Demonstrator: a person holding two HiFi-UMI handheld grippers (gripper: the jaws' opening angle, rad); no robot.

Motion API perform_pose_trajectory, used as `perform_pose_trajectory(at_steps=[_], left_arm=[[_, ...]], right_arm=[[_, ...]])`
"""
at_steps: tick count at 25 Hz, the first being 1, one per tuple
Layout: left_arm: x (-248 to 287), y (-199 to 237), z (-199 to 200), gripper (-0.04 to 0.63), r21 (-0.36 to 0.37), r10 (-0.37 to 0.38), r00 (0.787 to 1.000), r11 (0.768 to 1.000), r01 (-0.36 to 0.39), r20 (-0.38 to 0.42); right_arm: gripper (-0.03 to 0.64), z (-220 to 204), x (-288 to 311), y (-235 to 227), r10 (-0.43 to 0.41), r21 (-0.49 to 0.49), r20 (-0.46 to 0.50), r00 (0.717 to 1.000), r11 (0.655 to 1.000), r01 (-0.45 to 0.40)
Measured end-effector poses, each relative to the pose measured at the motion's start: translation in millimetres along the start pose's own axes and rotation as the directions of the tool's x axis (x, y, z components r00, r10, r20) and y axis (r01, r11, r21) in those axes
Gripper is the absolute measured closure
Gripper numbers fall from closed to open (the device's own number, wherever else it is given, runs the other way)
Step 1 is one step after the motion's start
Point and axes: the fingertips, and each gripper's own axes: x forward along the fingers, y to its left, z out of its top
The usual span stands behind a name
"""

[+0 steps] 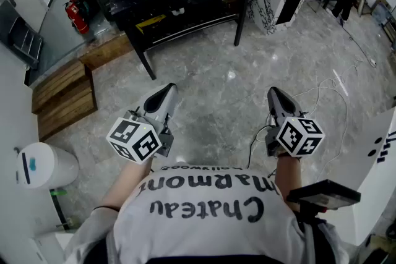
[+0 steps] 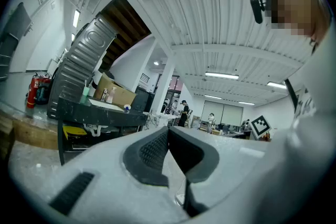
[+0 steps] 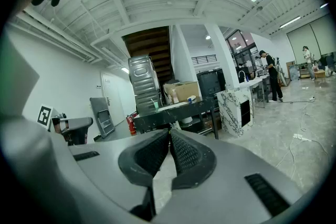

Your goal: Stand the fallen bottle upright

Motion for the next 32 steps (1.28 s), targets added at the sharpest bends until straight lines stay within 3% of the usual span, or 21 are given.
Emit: perform_pose_trajectory(at_steps=[10,18,22,26,29,32], left_arm=[[3.1,7.0,8.8,0.581,-0.032,0.01,0.999,0.999,-0.009,0.046],[23.6,17.0,8.0,0.581,-0.067,0.026,0.999,0.997,-0.024,0.027],[52.0,45.1,4.9,0.58,-0.068,0.036,0.999,0.997,-0.036,0.003],[96.1,94.0,15.5,0.58,-0.082,0.065,0.997,0.995,-0.062,0.036],[138.3,131.5,32.9,0.58,-0.123,0.054,0.997,0.991,-0.047,0.053],[182.8,162.3,56.1,0.58,-0.119,0.008,0.999,0.993,-0.002,0.053]], right_arm=[[0.598,11.6,3.1,8.3,0.025,-0.043,-0.023,0.999,0.999,-0.026],[0.598,7.3,31.5,-9.1,0.061,0.071,-0.019,0.998,0.996,-0.06],[0.598,-1.9,72.5,-11.7,0.088,0.065,-0.061,0.994,0.994,-0.084],[0.598,-3.9,119.5,-30.6,0.049,0.045,-0.125,0.991,0.998,-0.044],[0.598,25.6,158.4,-47.2,0.009,0.059,-0.113,0.994,0.998,-0.003],[0.598,65.8,210.0,-50.4,0.012,0.061,-0.063,0.998,0.998,-0.008]])
